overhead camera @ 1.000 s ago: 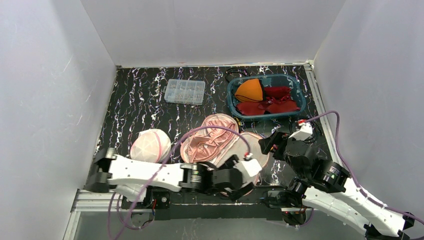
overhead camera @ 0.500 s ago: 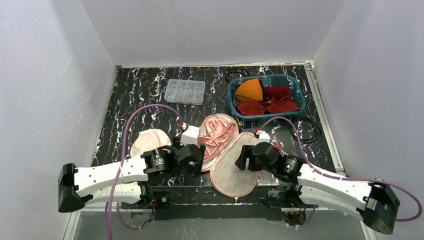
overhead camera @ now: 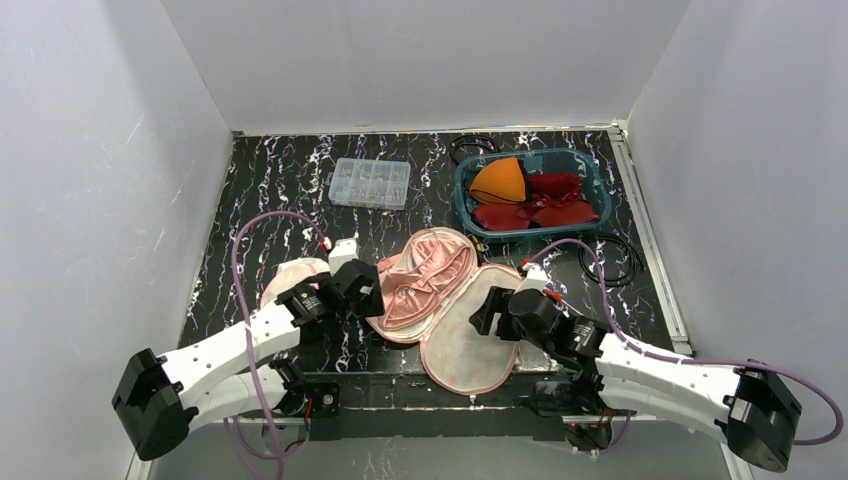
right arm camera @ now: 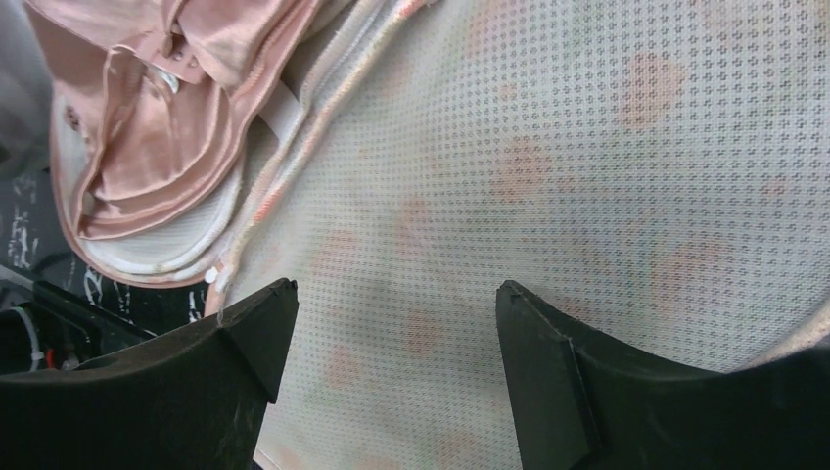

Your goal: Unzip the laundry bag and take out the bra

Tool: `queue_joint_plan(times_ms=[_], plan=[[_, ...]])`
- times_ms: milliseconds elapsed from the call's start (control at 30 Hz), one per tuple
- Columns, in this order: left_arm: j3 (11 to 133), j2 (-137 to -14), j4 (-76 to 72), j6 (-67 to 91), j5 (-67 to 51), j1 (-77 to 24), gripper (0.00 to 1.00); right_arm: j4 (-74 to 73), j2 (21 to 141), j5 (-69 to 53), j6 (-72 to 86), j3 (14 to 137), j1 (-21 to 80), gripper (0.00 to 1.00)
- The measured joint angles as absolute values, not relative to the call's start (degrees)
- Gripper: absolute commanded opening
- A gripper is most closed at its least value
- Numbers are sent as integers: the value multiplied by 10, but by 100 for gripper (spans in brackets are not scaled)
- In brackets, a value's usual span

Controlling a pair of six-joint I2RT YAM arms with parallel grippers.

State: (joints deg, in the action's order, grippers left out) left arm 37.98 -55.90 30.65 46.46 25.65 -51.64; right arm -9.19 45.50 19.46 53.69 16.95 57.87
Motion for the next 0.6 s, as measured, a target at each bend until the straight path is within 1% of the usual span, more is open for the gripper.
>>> queue_joint_plan(times_ms=[133,200,300,433,500,600], plan=[[340,-573,273,477,208,-448,65,-88,435,193,537,170,579,81],[326,-583,257,481,188,-430,64,-88,427,191,537,170,579,81],[310,-602,235,488,163,-408,59,-83,422,186,536,170,579,81],[293,-621,202,495,137,-392,43,-76,431,183,534,170,579,82],[283,-622,184,500,126,-391,34,-69,441,183,532,170,579,82],[262,-612,161,507,110,-391,23,-51,467,190,532,172,579,83]])
